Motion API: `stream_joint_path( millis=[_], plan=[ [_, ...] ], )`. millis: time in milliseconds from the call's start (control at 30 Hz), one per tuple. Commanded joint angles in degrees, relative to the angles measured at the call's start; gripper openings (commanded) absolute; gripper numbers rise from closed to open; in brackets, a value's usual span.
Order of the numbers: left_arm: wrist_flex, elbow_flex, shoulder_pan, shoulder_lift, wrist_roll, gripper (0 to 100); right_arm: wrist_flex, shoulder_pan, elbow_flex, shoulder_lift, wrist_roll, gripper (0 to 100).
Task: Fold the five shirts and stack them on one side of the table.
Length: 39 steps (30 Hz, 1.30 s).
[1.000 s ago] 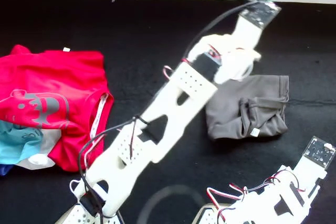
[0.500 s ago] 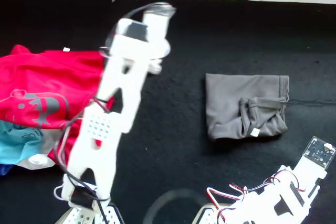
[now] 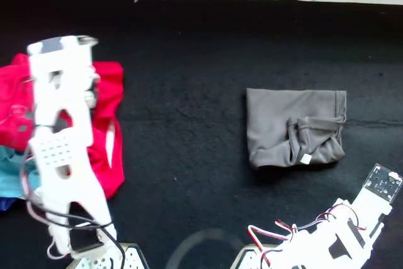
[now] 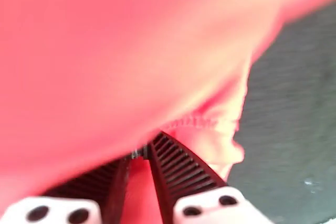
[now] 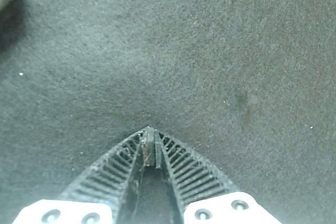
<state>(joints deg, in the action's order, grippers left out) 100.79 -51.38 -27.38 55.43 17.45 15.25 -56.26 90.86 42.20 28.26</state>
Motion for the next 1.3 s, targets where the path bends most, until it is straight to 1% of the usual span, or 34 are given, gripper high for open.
stream_joint_path(
  millis=[0, 133, 233, 300, 433, 533, 667, 767, 867, 933, 1100, 1167, 1267],
  plan=[
    [-2.9, -0.1, -12.1, -1.1, 6.9, 1, -0.8, -0.7, 1.2, -0.3, -0.4, 0.7],
    [-5.0, -0.1, -21.8, -1.1, 12.7, 1, -0.7, -0.5, 0.6, -0.2, -0.4, 0.7],
    [-5.6, -2.8, -26.8, -1.1, 13.6, 1, -0.7, -0.5, -0.1, -0.1, -0.4, 0.7],
    [-5.3, -6.6, -29.0, -1.1, 13.7, 1, 2.2, -0.5, -2.2, -0.1, -0.4, 0.7],
    [-4.4, -17.0, -31.2, -1.1, 13.6, 1, 17.9, 1.0, -12.7, -0.1, -0.4, 0.7],
    [0.4, -25.4, -30.8, -1.1, 13.4, 1, 31.3, 3.7, -23.0, -0.1, -0.6, 0.7],
    [0.9, -34.1, -30.8, -1.1, 11.4, 1, 45.6, 7.6, -37.1, -0.1, -6.8, 0.9],
    [0.9, -40.0, -31.2, -1.2, 10.5, 1, 54.0, 12.7, -46.0, -0.3, -9.3, 0.9],
    [0.9, -44.3, -31.3, -1.3, 10.5, 1, 58.2, 20.4, -52.4, -0.7, -11.5, 0.9],
    [1.0, -43.5, -30.6, -3.2, 9.3, 1, 58.3, 26.0, -54.2, -0.7, -13.2, 0.9],
    [1.1, -34.7, -26.7, -13.1, 0.7, 1, 52.9, 40.5, -54.6, -1.0, -16.1, 0.9],
    [1.1, -28.2, -23.5, -19.0, -1.6, 1, 50.2, 44.8, -54.7, -2.9, -16.7, 0.9],
    [1.1, -13.7, -17.1, -30.1, -3.2, 1, 47.7, 48.7, -55.7, -8.8, -18.1, 0.9]
  ],
)
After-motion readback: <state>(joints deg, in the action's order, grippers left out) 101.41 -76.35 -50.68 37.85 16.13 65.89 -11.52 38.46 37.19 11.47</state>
